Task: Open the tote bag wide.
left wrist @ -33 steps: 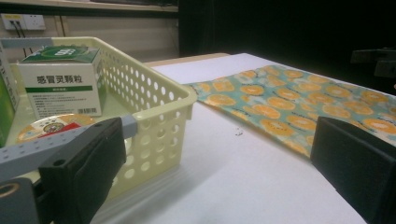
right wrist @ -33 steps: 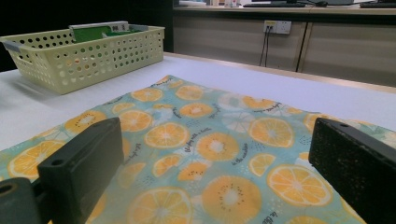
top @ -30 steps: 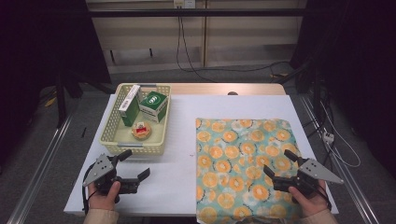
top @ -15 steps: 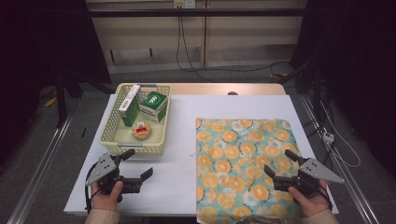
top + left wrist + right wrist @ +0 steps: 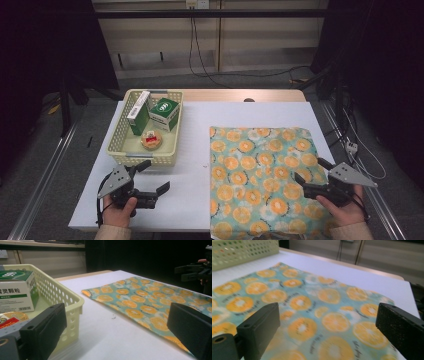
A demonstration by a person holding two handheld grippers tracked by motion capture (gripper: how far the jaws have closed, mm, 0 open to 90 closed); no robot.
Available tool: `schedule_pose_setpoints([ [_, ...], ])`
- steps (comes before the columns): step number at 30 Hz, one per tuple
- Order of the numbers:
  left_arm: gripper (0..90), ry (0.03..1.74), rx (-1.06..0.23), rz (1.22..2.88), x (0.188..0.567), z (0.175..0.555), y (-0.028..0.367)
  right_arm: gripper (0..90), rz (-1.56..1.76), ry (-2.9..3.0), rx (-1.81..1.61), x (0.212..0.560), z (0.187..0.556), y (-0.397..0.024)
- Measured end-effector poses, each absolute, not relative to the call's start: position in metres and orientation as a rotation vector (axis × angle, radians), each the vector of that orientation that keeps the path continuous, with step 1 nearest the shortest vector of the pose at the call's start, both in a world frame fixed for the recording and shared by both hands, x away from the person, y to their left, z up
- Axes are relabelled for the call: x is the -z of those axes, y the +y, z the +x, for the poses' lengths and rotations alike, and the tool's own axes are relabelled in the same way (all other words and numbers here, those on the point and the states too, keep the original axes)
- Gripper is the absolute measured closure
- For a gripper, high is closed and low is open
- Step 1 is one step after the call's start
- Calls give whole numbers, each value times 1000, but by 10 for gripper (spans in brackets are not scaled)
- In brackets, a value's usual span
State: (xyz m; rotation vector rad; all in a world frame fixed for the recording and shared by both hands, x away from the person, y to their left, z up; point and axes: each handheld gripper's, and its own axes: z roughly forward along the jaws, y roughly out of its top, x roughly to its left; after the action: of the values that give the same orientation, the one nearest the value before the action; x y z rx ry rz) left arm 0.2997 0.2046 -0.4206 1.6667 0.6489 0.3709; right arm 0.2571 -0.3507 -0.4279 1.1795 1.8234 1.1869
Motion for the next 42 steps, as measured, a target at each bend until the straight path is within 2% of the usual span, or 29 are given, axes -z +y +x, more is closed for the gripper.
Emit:
schedule_pose_setpoints([
  [7, 24, 628, -355, 1699, 419, 299, 193, 70, 1315, 1852, -1089, 436, 264, -379],
  [25, 56, 530, -264, 1879, 423, 302, 122, 82, 1374, 1867, -1044, 443, 267, -384],
  [31, 44, 526, -251, 1866, 424, 303, 122, 160, 1409, 1905, -1002, 448, 268, -386],
  [35, 43, 530, -252, 1857, 424, 303, 124, 258, 1448, 1971, -922, 455, 270, -385],
  [37, 42, 528, -246, 1857, 424, 303, 125, 353, 1460, 2013, -883, 457, 273, -383],
  [38, 42, 526, -242, 1861, 424, 303, 125, 538, 1454, 2031, -897, 457, 275, -381],
  [39, 42, 523, -242, 1860, 423, 303, 125, 632, 1441, 2041, -914, 457, 276, -380],
  [40, 42, 518, -243, 1862, 423, 303, 126, 632, 1441, 2041, -914, 457, 276, -380],
  [42, 42, 514, -238, 1861, 423, 302, 126, 828, 1438, 2057, -947, 457, 279, -378],
])
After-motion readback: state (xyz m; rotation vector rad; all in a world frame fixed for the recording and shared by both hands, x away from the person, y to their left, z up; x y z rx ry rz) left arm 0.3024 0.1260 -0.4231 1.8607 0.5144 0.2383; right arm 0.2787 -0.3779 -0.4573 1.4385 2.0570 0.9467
